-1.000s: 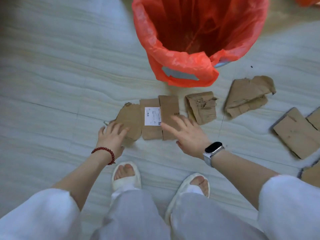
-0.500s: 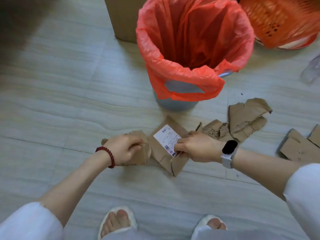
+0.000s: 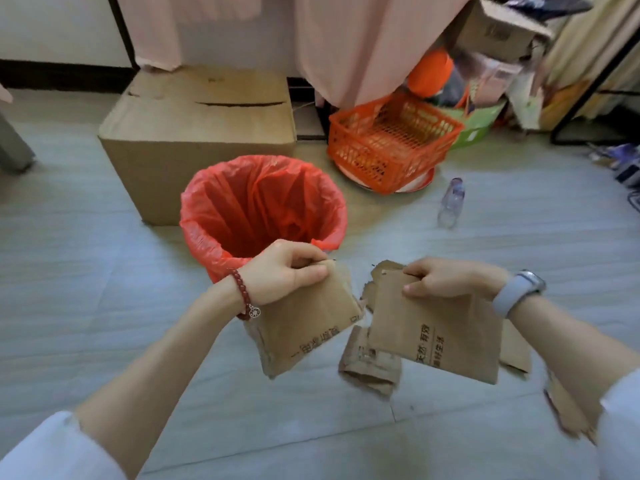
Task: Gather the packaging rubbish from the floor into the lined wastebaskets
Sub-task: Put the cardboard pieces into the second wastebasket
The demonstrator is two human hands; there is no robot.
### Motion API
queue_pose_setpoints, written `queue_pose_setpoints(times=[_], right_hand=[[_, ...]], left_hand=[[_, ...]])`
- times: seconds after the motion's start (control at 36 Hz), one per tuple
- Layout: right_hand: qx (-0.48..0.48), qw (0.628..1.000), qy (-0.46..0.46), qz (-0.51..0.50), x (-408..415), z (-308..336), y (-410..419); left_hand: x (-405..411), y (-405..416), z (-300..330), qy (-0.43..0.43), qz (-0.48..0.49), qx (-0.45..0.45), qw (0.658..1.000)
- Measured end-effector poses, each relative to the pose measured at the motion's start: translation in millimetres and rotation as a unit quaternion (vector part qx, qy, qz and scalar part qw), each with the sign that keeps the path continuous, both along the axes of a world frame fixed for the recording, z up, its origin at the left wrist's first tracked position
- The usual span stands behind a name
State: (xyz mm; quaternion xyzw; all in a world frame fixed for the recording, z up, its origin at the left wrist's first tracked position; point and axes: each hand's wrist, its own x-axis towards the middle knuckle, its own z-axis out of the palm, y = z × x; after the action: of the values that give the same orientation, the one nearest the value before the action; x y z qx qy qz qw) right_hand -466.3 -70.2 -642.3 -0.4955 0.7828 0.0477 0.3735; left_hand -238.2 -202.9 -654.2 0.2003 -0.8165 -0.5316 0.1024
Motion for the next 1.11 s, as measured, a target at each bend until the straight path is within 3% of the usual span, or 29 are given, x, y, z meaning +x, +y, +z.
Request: queue_pose_setpoints(times=[0.08, 0.17, 0.25, 0.31, 0.42, 0.53, 0.61, 0.72, 0.81, 0.92, 1.03, 1.11], right_hand=[[-0.045, 0.990, 0.134, -0.010, -9.1, 17.2, -14.4], [-0.156, 0.960, 0.217, -0.089, -12.6, 35.4, -31.1], [-0.316, 0.900, 0.259, -0.153, -7.3, 60.5, -45.8], [-0.439, 0.841, 0.266, -0.170, 1.6, 73.2, -53.8], [-0.648, 0.710, 0.159, -0.223, 19.7, 81.5, -75.0], [-0.706, 0.649, -0.032, -0.283, 46.7, 76.4, -95.5], [-0.684, 0.668, -0.105, -0.272, 67.6, 55.3, -106.8], [-0.597, 0.770, -0.087, -0.207, 82.4, 11.4, -119.8], [-0.527, 0.834, -0.057, -0.156, 81.2, -15.7, -122.2], [-0.526, 0.831, -0.046, -0.176, 63.1, -25.3, -113.4], [-0.550, 0.812, -0.046, -0.189, 43.9, -27.3, -103.4], [-0.549, 0.811, -0.061, -0.192, 31.3, -30.7, -92.6]], left_hand=[[-18.3, -13.1, 26.7, 0.048, 0.068, -0.006, 0.997], [-31.8, -27.0, 50.8, 0.121, 0.173, 0.009, 0.977], [-37.9, -39.7, 74.8, 0.199, 0.300, 0.020, 0.933], [-37.1, -47.8, 87.1, 0.251, 0.359, 0.055, 0.897], [-30.9, -58.8, 101.2, 0.310, 0.441, 0.042, 0.841], [-26.1, -59.6, 87.7, 0.316, 0.493, 0.001, 0.810], [-25.3, -60.9, 59.7, 0.297, 0.513, 0.028, 0.805], [-24.4, -59.6, 19.2, 0.238, 0.516, 0.066, 0.820], [-25.3, -62.5, -4.9, 0.161, 0.492, 0.073, 0.853], [-22.9, -64.4, -27.9, 0.060, 0.474, 0.021, 0.878], [-23.9, -64.1, -37.0, -0.013, 0.514, -0.105, 0.851], [-29.8, -57.4, -32.1, 0.019, 0.486, -0.184, 0.854]])
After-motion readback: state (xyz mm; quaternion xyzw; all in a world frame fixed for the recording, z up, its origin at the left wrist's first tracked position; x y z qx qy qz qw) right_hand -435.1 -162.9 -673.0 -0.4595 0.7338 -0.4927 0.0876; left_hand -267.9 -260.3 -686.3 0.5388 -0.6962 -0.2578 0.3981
